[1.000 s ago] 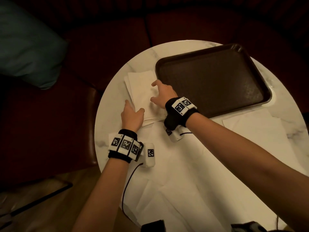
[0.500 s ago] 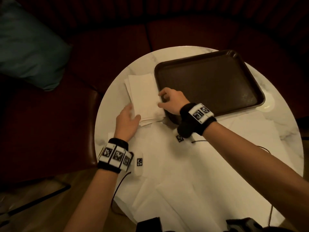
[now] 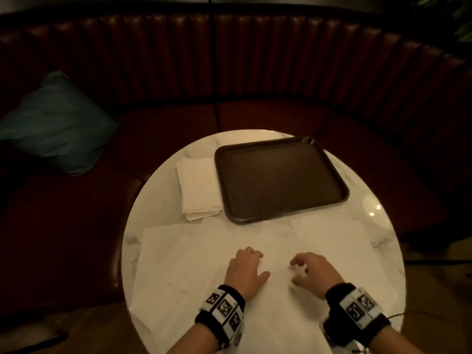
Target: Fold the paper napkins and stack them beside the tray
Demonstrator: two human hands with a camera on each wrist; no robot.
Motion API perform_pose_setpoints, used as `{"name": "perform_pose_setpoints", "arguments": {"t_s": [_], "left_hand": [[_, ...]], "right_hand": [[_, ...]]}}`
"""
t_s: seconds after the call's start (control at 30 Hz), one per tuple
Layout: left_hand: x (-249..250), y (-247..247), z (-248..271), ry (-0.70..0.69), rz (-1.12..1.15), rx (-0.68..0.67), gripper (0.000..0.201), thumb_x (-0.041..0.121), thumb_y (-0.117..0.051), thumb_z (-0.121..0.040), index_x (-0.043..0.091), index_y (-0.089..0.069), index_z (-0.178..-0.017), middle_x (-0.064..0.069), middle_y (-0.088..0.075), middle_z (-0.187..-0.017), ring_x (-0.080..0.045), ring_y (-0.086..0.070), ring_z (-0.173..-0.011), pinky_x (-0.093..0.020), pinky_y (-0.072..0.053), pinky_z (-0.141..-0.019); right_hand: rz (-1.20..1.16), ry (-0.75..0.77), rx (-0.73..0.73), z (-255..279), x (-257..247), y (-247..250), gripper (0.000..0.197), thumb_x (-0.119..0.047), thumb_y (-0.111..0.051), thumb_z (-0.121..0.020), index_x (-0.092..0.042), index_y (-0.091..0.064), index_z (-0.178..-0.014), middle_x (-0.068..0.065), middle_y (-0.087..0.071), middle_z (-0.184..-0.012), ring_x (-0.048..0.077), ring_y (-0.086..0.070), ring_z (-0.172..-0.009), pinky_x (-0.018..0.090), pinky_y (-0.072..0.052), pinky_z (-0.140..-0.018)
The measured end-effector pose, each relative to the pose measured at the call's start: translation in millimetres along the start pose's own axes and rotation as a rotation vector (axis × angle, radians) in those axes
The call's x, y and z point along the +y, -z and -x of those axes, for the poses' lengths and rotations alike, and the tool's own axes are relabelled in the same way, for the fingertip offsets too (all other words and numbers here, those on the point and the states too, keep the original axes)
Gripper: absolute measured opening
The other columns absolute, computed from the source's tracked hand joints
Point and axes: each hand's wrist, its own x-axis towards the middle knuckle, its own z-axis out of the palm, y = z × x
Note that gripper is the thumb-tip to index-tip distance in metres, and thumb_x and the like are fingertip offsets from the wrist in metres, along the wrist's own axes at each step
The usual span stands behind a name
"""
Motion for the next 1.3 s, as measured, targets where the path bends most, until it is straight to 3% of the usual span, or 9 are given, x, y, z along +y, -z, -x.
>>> {"name": "perform_pose_setpoints", "arguments": {"t_s": [0.17,0.3,0.47,0.67,0.73,0.9,1.03,1.13,1.3], "left_hand": [[34,-21,-17,0.05,-0.283,-0.051,0.077,0.059,-0.06,-0.083,0.018,-0.032,-0.143,-0.005,-0.036,-0.141,-0.028,-0.034,-0.13,-0.045,-0.032,-0.104],[48,-26,-21,0.134,-0.309,-0.005,0.072,0.054,-0.065,-0.081,0.021,-0.036,-0.138,-0.002,-0.043,-0.138,-0.026,-0.037,-0.128,-0.045,-0.028,-0.105],[56,-17,-11,0.156,-0.087,0.197,0.022,0.037,-0.059,-0.091,0.023,-0.062,-0.107,0.002,-0.062,-0.114,-0.02,-0.052,-0.11,-0.033,-0.036,-0.094],[52,-7,-2,0.191,0.451,0.257,0.012,0.033,-0.078,-0.076,0.026,-0.068,-0.074,0.003,-0.07,-0.082,-0.01,-0.063,-0.077,-0.019,-0.05,-0.069],[50,-5,0,0.152,0.503,0.236,0.014,0.029,-0.078,-0.077,0.029,-0.067,-0.069,0.002,-0.07,-0.079,-0.008,-0.063,-0.073,-0.022,-0.052,-0.071],[48,-3,2,0.121,0.473,0.215,0.02,0.026,-0.074,-0.082,0.033,-0.066,-0.066,-0.001,-0.072,-0.082,-0.012,-0.066,-0.079,-0.031,-0.055,-0.083],[44,-6,1,0.199,0.394,0.31,0.012,0.043,-0.062,-0.089,0.034,-0.068,-0.085,0.009,-0.072,-0.095,-0.011,-0.064,-0.092,-0.036,-0.051,-0.09],[49,-2,3,0.232,0.409,0.417,0.04,0.058,-0.045,-0.094,0.027,-0.068,-0.102,0.017,-0.064,-0.101,-0.008,-0.058,-0.1,-0.035,-0.042,-0.097],[58,14,9,0.17,0.926,0.366,0.07,0.089,-0.049,-0.063,0.023,-0.07,-0.07,0.006,-0.071,-0.074,-0.014,-0.066,-0.075,-0.032,-0.049,-0.079]], "right_hand": [[0.051,0.082,0.076,13,39,-23,0.051,-0.038,-0.065,-0.081,-0.029,-0.048,-0.128,-0.001,-0.039,-0.132,0.02,-0.042,-0.122,0.023,-0.034,-0.102],[0.012,0.143,0.084,12,54,-20,0.052,-0.038,-0.067,-0.079,-0.028,-0.05,-0.127,-0.003,-0.035,-0.125,0.02,-0.04,-0.125,0.023,-0.032,-0.105],[-0.086,0.225,0.091,10,60,-12,0.043,-0.035,-0.069,-0.08,-0.032,-0.05,-0.118,-0.008,-0.035,-0.112,0.016,-0.05,-0.115,0.022,-0.039,-0.099],[-0.197,0.337,0.285,8,50,-4,0.059,-0.034,-0.074,-0.077,-0.032,-0.045,-0.128,-0.008,-0.038,-0.128,0.011,-0.048,-0.111,0.022,-0.043,-0.1],[-0.168,0.357,0.353,9,43,0,0.065,-0.039,-0.075,-0.075,-0.034,-0.042,-0.132,-0.009,-0.033,-0.129,0.013,-0.042,-0.118,0.024,-0.04,-0.103],[0.001,0.364,0.389,12,32,7,0.034,-0.046,-0.068,-0.081,-0.034,-0.059,-0.112,-0.011,-0.042,-0.123,0.012,-0.043,-0.113,0.026,-0.041,-0.097],[0.034,0.381,0.421,17,34,20,0.016,-0.04,-0.061,-0.088,-0.032,-0.065,-0.101,-0.015,-0.054,-0.099,0.012,-0.047,-0.107,0.026,-0.039,-0.091],[-0.052,0.324,0.42,20,34,42,0.007,-0.042,-0.063,-0.082,-0.037,-0.066,-0.087,-0.009,-0.051,-0.09,0.017,-0.049,-0.098,0.026,-0.04,-0.083],[-0.377,0.414,0.353,22,37,81,0.011,-0.033,-0.077,-0.077,-0.036,-0.067,-0.073,-0.009,-0.066,-0.078,0.007,-0.061,-0.079,0.02,-0.041,-0.068]]}}
